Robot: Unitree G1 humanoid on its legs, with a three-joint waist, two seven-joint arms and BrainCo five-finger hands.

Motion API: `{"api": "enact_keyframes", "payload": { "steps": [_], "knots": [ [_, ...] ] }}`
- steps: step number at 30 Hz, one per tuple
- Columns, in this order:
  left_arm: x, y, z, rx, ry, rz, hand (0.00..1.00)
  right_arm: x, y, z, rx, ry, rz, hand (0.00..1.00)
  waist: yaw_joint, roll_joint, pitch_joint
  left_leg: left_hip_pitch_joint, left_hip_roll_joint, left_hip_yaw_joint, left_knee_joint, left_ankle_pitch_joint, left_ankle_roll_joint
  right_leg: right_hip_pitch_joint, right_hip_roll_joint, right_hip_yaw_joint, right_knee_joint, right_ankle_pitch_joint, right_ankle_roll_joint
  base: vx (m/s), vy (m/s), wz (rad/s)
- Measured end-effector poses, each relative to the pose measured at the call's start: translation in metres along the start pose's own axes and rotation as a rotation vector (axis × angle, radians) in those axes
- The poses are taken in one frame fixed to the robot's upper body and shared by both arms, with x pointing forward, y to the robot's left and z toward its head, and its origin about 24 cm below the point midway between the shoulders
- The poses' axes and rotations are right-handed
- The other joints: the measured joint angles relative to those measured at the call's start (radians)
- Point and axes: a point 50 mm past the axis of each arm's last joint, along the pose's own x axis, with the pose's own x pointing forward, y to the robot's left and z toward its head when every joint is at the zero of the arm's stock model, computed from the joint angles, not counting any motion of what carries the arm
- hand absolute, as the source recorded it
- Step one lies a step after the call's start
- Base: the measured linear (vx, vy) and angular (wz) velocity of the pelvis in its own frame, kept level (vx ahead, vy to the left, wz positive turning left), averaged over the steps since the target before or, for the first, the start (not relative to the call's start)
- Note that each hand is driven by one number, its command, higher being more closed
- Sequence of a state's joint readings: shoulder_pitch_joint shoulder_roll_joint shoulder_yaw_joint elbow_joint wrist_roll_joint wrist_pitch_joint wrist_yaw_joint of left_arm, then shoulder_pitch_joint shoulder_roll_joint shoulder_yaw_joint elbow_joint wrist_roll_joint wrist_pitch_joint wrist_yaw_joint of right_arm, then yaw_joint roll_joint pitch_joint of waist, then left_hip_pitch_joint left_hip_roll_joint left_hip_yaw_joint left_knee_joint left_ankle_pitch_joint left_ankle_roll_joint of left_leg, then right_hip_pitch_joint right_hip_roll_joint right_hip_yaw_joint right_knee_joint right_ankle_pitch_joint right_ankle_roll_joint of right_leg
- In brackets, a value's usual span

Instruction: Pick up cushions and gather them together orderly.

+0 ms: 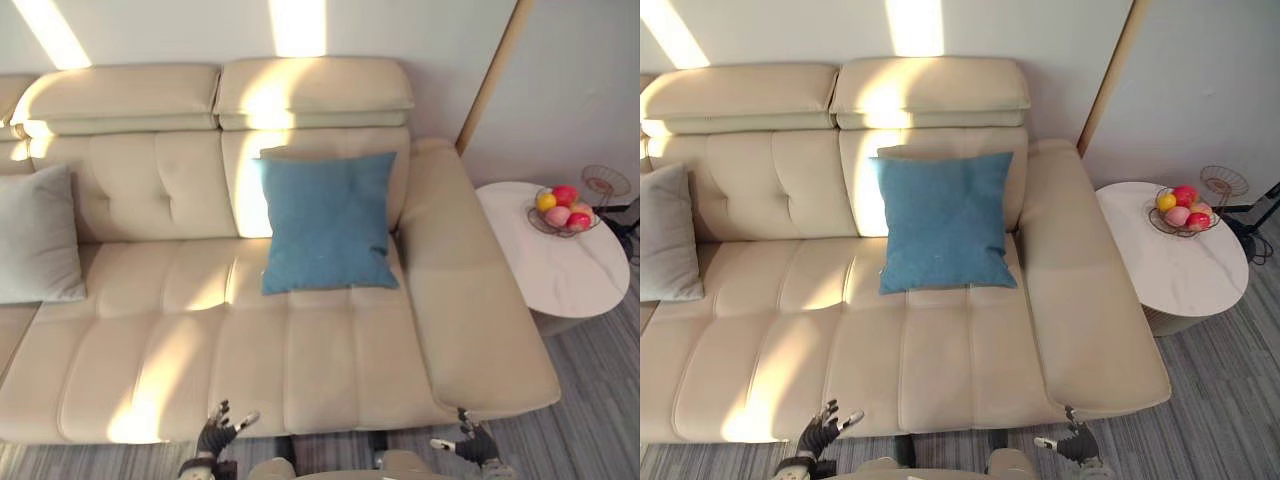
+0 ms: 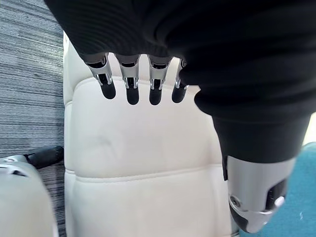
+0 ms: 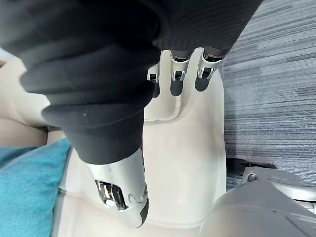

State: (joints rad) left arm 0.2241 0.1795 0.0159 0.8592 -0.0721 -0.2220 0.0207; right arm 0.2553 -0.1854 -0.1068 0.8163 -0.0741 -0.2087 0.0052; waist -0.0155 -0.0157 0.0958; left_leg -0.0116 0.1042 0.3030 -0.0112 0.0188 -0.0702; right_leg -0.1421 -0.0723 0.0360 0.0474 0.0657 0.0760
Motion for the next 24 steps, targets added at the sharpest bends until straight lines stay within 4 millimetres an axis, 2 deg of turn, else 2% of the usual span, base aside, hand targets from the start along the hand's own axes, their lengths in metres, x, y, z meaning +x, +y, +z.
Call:
{"api": "enact_keyframes", "payload": {
  "steps": [1,2,3,4,5,6,7,8,9,10,11,12,13,14,15,16,17,20,21,23,24],
  "knots": [
    [0.001,0.0,0.001,0.006,-0.003,0.001,0.0,-0.001,0.001,-0.002,-0.012,0.009,0.005,0.0,-0.005,-0.006,-0.001,-0.011,-0.004,0.006,0.04,-0.005,0.013,-0.035,-0.01,0.0,0.091,-0.02,0.008,-0.02,0.042,-0.07],
    [0.002,0.0,0.004,0.005,-0.01,0.0,0.0,-0.001,0.001,-0.002,-0.013,0.01,0.007,0.0,-0.007,-0.01,0.0,-0.016,-0.01,0.01,0.058,-0.007,0.018,-0.047,-0.017,0.002,0.111,-0.018,0.014,-0.04,0.016,-0.2],
    [0.003,-0.002,0.007,-0.002,-0.022,0.0,0.0,0.001,0.001,0.0,-0.019,0.004,0.008,0.0,0.007,0.01,-0.004,-0.037,0.024,0.028,0.072,-0.013,0.032,-0.06,-0.004,0.011,0.136,-0.015,0.059,-0.1,-0.016,-0.18],
    [0.005,0.001,0.012,-0.019,-0.037,0.016,0.0,0.006,0.006,0.007,-0.013,-0.008,0.02,0.0,-0.007,0.017,0.005,-0.052,0.032,0.022,0.098,-0.015,0.034,-0.15,-0.013,-0.01,0.499,-0.159,0.042,-0.1,-0.045,-0.05],
    [0.006,0.0,0.014,-0.02,-0.044,0.016,0.0,0.005,0.006,0.006,-0.012,-0.001,0.022,0.0,-0.008,0.013,0.007,-0.051,0.031,0.012,0.103,-0.015,0.034,-0.163,-0.02,-0.012,0.62,-0.194,0.052,-0.1,-0.095,0.32],
    [0.006,0.002,0.016,-0.02,-0.052,0.021,0.0,0.002,0.009,-0.002,-0.019,0.03,0.034,0.0,-0.012,0.001,0.006,-0.055,0.03,-0.009,0.124,-0.014,0.033,-0.144,-0.031,-0.004,0.781,-0.244,0.088,-0.07,-0.156,0.49],
    [0.006,0.004,0.017,-0.017,-0.058,0.026,0.0,0.0,0.01,-0.007,-0.02,0.049,0.043,0.0,-0.009,-0.022,-0.003,-0.073,0.023,-0.032,0.151,-0.006,0.023,-0.077,-0.042,0.004,0.794,-0.262,0.115,-0.08,-0.187,0.49],
    [0.006,0.006,0.019,-0.015,-0.065,0.029,0.0,0.0,0.011,-0.007,-0.021,0.048,0.045,0.0,-0.007,-0.033,-0.005,-0.085,0.019,-0.036,0.165,-0.004,0.019,-0.05,-0.046,0.005,0.753,-0.279,0.113,-0.08,-0.217,0.33],
    [0.008,0.005,0.025,-0.018,-0.084,0.029,0.0,0.002,0.009,-0.004,-0.025,0.044,0.043,0.0,0.007,-0.04,-0.007,-0.135,0.027,-0.039,0.199,0.009,0.011,-0.018,-0.04,-0.004,0.637,-0.363,0.079,-0.18,-0.283,-0.08],
    [0.01,-0.004,0.033,-0.026,-0.113,0.006,0.0,0.007,0.005,0.007,-0.028,0.005,0.035,0.0,0.033,-0.032,-0.002,-0.189,0.061,-0.029,0.223,0.023,-0.006,-0.02,-0.012,-0.024,0.552,-0.4,0.016,-0.22,-0.268,-0.22],
    [0.01,-0.007,0.034,-0.031,-0.117,-0.002,0.0,0.01,0.004,0.013,-0.03,-0.014,0.034,0.0,0.037,-0.021,0.004,-0.213,0.07,-0.032,0.23,0.031,-0.014,-0.02,0.0,-0.036,0.526,-0.408,0.0,-0.33,-0.251,-0.12],
    [0.011,-0.014,0.037,-0.038,-0.121,-0.02,0.0,0.016,0.0,0.026,-0.038,-0.048,0.031,0.0,0.027,0.012,0.03,-0.248,0.088,-0.061,0.221,0.071,-0.029,-0.024,0.021,-0.06,0.48,-0.419,-0.05,-0.27,-0.145,0.24],
    [0.012,-0.02,0.039,-0.04,-0.123,-0.035,0.0,0.017,-0.002,0.028,-0.042,-0.049,0.025,0.0,0.015,0.03,0.047,-0.246,0.092,-0.083,0.185,0.112,-0.042,-0.026,0.031,-0.08,0.477,-0.406,-0.067,-0.38,-0.168,0.46],
    [0.013,-0.024,0.04,-0.039,-0.127,-0.05,0.0,0.016,-0.005,0.024,-0.04,-0.031,0.018,0.0,0.01,0.035,0.051,-0.233,0.092,-0.089,0.131,0.15,-0.066,-0.041,0.031,-0.105,0.473,-0.392,-0.09,-0.35,-0.141,0.51],
    [0.012,-0.024,0.042,-0.04,-0.135,-0.049,0.0,0.016,-0.006,0.023,-0.027,-0.027,0.008,0.0,0.007,0.034,0.051,-0.226,0.089,-0.075,0.165,0.127,-0.045,-0.049,0.023,-0.121,0.468,-0.379,-0.111,-0.32,-0.129,0.4],
    [0.012,-0.023,0.042,-0.041,-0.139,-0.048,0.0,0.016,-0.008,0.023,-0.019,-0.027,0.0,0.0,0.007,0.034,0.051,-0.231,0.087,-0.064,0.212,0.095,-0.024,-0.055,0.021,-0.124,0.455,-0.364,-0.116,-0.3,-0.135,0.25],
    [0.012,-0.023,0.045,-0.042,-0.149,-0.047,0.0,0.017,-0.01,0.027,-0.007,-0.038,-0.01,0.0,0.006,0.034,0.051,-0.238,0.088,-0.039,0.32,0.023,0.012,-0.062,0.02,-0.121,0.398,-0.318,-0.121,-0.22,-0.091,0.08],
    [0.013,-0.023,0.048,-0.042,-0.161,-0.05,0.0,0.019,-0.014,0.03,0.015,-0.045,-0.028,0.0,0.006,0.035,0.05,-0.205,0.086,-0.03,0.421,-0.069,0.018,-0.07,0.02,-0.119,0.309,-0.233,-0.117,-0.19,-0.008,-0.02],
    [0.013,-0.023,0.048,-0.042,-0.161,-0.05,0.0,0.019,-0.018,0.03,0.029,-0.041,-0.044,0.0,0.001,0.038,0.048,-0.161,0.079,-0.028,0.411,-0.108,0.017,-0.067,0.022,-0.118,0.259,-0.195,-0.109,-0.16,0.073,-0.03],
    [0.013,-0.023,0.049,-0.042,-0.163,-0.05,0.0,0.019,-0.024,0.028,0.045,-0.035,-0.072,0.0,-0.003,0.049,0.041,-0.081,0.055,-0.027,0.269,-0.114,0.012,-0.061,0.028,-0.118,0.194,-0.149,-0.092,-0.13,0.087,0.06],
    [0.013,-0.022,0.049,-0.041,-0.161,-0.048,0.0,0.018,-0.029,0.027,0.051,-0.029,-0.094,0.0,-0.014,0.084,0.02,-0.022,0.047,-0.029,0.111,-0.099,-0.015,-0.064,0.047,-0.127,0.141,-0.116,-0.073,-0.06,0.059,0.09]
  ]
}}
